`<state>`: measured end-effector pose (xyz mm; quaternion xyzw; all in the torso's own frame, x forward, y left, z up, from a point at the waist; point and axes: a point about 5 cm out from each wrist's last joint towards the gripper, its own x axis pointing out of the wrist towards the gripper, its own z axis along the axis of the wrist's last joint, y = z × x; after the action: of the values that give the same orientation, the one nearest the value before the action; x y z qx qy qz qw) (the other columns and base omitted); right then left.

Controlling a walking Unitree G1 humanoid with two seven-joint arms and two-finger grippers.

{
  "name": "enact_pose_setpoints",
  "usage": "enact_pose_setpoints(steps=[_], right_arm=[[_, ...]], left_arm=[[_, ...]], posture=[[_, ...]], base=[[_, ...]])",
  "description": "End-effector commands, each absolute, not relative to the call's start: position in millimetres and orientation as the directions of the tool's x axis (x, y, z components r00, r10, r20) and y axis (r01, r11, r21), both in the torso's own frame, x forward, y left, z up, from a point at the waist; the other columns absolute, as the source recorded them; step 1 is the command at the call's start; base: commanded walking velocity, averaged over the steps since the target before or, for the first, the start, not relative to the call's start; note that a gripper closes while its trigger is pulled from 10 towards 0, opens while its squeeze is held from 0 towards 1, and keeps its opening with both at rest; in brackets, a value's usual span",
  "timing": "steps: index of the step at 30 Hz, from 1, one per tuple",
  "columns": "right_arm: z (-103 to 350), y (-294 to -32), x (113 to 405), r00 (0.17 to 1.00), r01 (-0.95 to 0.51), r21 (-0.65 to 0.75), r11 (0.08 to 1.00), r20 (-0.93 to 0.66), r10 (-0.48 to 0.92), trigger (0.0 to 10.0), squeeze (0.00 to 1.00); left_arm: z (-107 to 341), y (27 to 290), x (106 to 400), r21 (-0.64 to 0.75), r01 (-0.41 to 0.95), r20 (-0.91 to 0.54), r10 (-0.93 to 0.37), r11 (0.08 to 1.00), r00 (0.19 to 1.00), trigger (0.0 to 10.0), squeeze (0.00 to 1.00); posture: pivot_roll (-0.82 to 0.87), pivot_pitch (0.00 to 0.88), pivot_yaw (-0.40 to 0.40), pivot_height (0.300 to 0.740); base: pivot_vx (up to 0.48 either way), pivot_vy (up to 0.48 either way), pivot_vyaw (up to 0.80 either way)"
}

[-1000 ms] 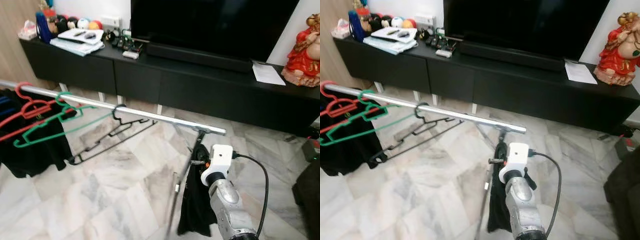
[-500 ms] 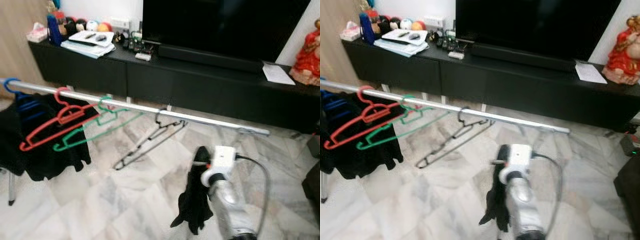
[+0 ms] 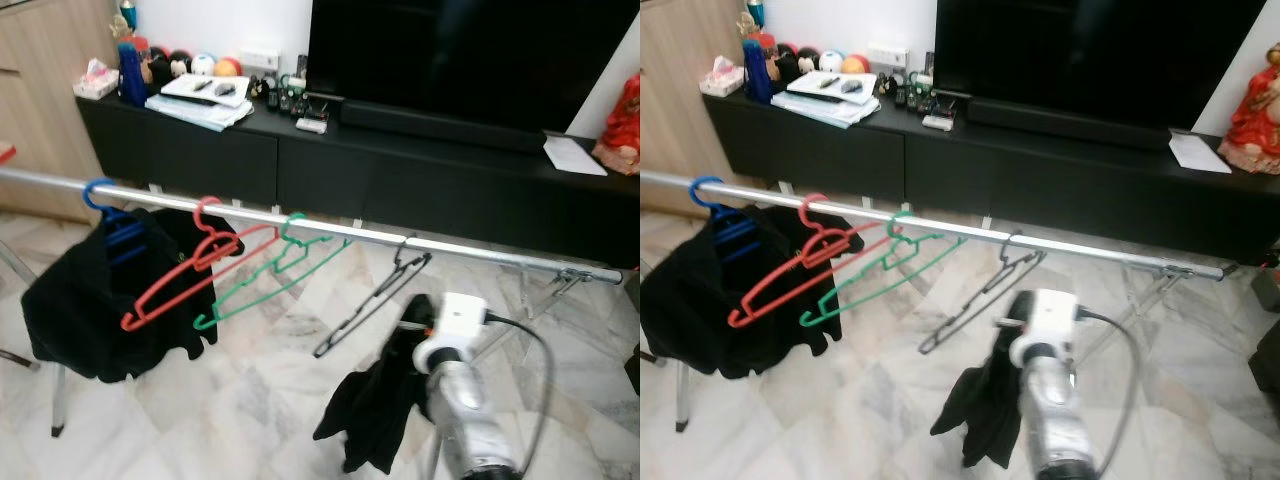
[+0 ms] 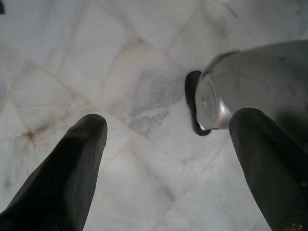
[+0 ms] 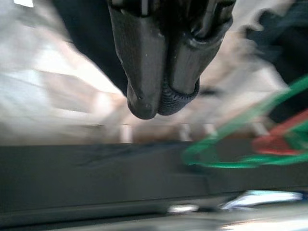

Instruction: Hang hanger

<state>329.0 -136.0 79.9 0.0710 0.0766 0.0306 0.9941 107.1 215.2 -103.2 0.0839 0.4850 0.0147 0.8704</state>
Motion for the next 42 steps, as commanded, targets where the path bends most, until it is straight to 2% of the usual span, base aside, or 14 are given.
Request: enact_pose_setpoints(steps=[1,19,28,37,42], right_arm=[[84.8,-147.4,332.3,0.990,-0.017,0.124,0.992,-0.135,0.033,10.0,0.00],[65.6,-142.9,323.5,0.980,-0.026,0.119,0.993,-0.191,0.049,10.0,0.00],[56.4,-148.5,317.6,0.978,-0.002,0.128,0.992,-0.205,0.028,10.0,0.00],[38.2,-153.9,309.3,0.959,0.047,0.147,0.988,-0.283,-0.004,10.0,0.00],[44.7,-152.6,310.6,0.970,0.028,0.151,0.988,-0.243,0.010,10.0,0.00]], left_arm=[[-108.0,204.6,96.7,0.133,0.082,-0.863,0.075,0.988,0.500,10.0,0.00],[-107.8,205.5,96.6,0.133,0.073,-0.861,0.078,0.988,0.502,10.0,0.00],[-107.7,205.4,96.8,0.131,0.068,-0.860,0.079,0.989,0.505,10.0,0.00],[-107.7,205.1,96.9,0.128,0.052,-0.858,0.084,0.990,0.507,10.0,0.00],[-107.7,205.2,96.9,0.124,0.044,-0.858,0.085,0.991,0.506,10.0,0.00]], posture=[[-0.03,0.077,-0.044,0.740],[-0.02,0.090,-0.043,0.740],[-0.02,0.104,-0.044,0.740],[-0.02,0.110,-0.046,0.740],[-0.03,0.122,-0.047,0.740]], base=[[0.000,0.000,0.00],[0.000,0.000,-0.73],[0.000,0.000,0.00],[0.000,0.000,0.00],[0.000,0.000,-0.79]])
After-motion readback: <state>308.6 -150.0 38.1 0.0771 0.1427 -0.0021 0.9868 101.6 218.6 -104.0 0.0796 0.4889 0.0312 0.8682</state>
